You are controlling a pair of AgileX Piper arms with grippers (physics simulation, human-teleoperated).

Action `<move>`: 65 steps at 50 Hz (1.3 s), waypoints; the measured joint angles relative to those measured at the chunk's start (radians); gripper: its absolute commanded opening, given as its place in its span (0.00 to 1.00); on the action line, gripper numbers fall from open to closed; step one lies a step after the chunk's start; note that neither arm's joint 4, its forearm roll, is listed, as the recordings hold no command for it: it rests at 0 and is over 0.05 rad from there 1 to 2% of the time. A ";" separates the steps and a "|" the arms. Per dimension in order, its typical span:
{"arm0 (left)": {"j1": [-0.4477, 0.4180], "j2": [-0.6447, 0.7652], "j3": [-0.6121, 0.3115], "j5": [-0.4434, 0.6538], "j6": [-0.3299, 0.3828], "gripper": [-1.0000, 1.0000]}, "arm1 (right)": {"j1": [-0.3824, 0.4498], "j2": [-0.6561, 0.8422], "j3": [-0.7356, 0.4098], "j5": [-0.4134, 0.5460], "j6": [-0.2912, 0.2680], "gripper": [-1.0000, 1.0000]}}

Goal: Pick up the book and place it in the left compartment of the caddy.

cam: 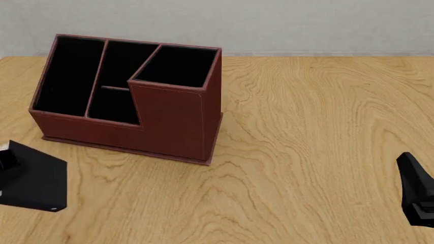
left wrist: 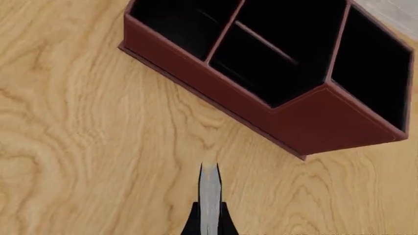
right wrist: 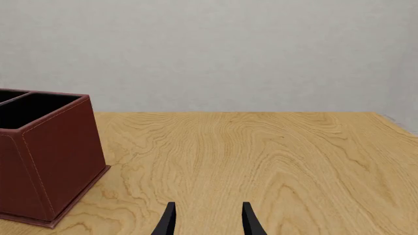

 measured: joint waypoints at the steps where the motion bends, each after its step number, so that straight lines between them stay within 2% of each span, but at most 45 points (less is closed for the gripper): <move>1: 0.002 -0.004 -0.008 0.007 0.007 0.00 | 0.000 0.000 0.000 0.000 0.000 1.00; 8: 0.013 -0.017 -0.068 0.052 0.045 0.00 | 0.000 0.000 0.000 0.000 0.000 1.00; 26: 0.057 0.024 -0.250 0.111 0.247 0.00 | 0.000 0.000 0.000 0.000 0.000 1.00; 36: 0.069 0.071 -0.339 0.138 0.330 0.00 | 0.000 0.000 0.000 0.000 0.000 1.00; 52: 0.067 0.150 -0.435 0.125 0.417 0.00 | 0.000 0.000 0.000 0.000 0.000 1.00; 65: 0.068 0.214 -0.480 0.083 0.445 0.00 | 0.000 0.000 0.000 0.000 0.000 1.00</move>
